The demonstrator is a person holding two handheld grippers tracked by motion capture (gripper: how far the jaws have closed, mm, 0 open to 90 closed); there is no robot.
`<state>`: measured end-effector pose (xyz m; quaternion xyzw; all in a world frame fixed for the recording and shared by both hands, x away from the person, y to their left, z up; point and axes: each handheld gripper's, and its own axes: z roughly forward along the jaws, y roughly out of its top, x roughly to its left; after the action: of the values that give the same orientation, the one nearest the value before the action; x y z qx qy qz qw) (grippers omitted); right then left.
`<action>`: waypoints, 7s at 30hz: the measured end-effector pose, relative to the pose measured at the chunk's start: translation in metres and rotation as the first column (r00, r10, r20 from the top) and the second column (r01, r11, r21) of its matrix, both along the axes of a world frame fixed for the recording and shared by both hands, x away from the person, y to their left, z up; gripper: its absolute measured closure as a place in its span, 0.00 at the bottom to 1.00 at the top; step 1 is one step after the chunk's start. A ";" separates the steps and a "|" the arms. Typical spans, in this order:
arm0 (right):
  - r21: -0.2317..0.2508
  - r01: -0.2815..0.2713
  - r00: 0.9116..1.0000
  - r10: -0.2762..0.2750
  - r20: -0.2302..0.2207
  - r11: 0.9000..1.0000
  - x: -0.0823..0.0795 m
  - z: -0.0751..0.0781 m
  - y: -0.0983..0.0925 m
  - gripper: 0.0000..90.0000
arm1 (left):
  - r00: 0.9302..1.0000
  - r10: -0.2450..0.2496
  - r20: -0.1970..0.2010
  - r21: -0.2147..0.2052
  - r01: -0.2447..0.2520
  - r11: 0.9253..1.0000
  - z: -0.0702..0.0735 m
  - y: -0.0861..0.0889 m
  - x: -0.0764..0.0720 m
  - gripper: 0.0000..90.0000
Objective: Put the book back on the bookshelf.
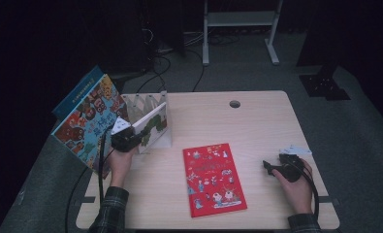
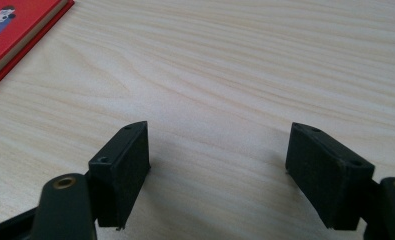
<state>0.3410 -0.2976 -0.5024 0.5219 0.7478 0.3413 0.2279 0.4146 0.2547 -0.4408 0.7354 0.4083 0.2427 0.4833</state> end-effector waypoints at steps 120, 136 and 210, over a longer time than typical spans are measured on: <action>0.183 -0.263 0.946 0.290 -0.142 0.947 0.000 0.027 0.086 0.55 | 0.860 -0.425 -0.283 0.253 0.494 0.832 -0.053 -0.082 -0.097 0.02; 0.168 -0.299 0.927 0.327 -0.182 0.940 0.006 0.017 0.112 0.55 | 0.860 -0.439 -0.259 0.233 0.497 0.836 -0.060 -0.087 -0.101 0.00; 0.305 -0.428 0.706 0.526 -0.474 0.851 0.052 0.100 0.146 0.74 | 0.839 -0.477 -0.261 0.234 0.534 0.812 -0.060 -0.099 -0.099 0.00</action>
<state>0.3931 -0.1519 -0.4024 0.4020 0.8580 0.2900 -0.1349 0.3155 0.1559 -0.5008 0.9014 0.2001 0.0919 0.3729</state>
